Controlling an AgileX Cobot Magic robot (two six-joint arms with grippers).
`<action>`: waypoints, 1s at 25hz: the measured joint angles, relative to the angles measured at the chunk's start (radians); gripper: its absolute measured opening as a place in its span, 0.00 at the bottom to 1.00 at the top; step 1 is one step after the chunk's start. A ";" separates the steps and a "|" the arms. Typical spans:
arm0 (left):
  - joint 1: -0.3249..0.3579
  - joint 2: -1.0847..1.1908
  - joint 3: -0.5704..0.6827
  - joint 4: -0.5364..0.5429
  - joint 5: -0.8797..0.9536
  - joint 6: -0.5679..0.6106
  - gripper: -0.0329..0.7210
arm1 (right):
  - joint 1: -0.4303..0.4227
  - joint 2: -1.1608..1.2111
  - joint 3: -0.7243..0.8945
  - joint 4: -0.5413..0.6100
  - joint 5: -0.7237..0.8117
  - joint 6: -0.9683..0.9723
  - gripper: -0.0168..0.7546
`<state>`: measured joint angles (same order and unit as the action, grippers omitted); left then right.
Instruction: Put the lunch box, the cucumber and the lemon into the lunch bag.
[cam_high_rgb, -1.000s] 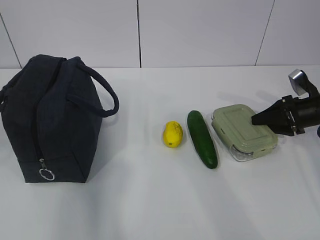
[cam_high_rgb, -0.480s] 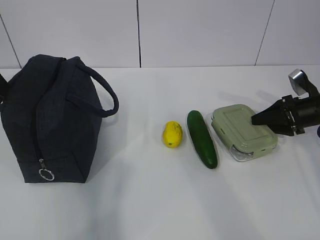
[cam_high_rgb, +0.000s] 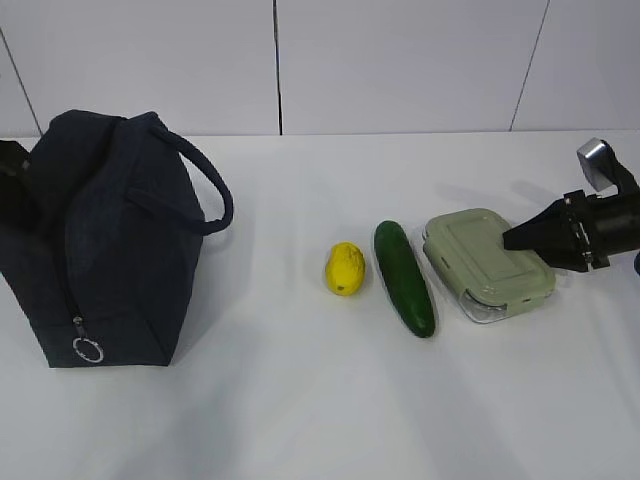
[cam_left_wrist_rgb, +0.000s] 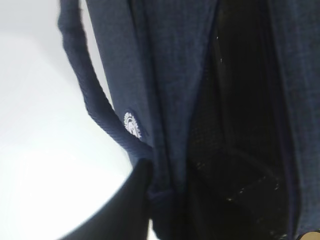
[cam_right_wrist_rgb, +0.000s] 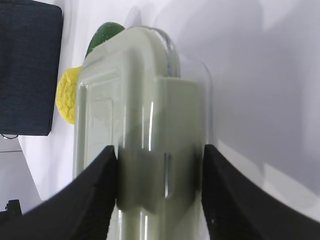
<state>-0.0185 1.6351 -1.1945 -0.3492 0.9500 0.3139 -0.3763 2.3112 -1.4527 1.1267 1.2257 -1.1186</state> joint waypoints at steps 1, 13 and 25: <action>0.000 0.000 -0.001 0.000 0.000 0.000 0.27 | 0.000 0.000 0.000 0.000 0.000 0.000 0.52; 0.000 0.000 -0.134 0.035 0.089 0.012 0.07 | 0.000 0.000 -0.002 0.000 0.000 0.015 0.52; 0.001 0.000 -0.162 0.060 0.117 0.014 0.07 | 0.020 0.000 -0.002 0.041 -0.016 0.043 0.52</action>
<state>-0.0178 1.6351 -1.3570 -0.2895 1.0671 0.3279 -0.3562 2.3112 -1.4548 1.1676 1.2096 -1.0756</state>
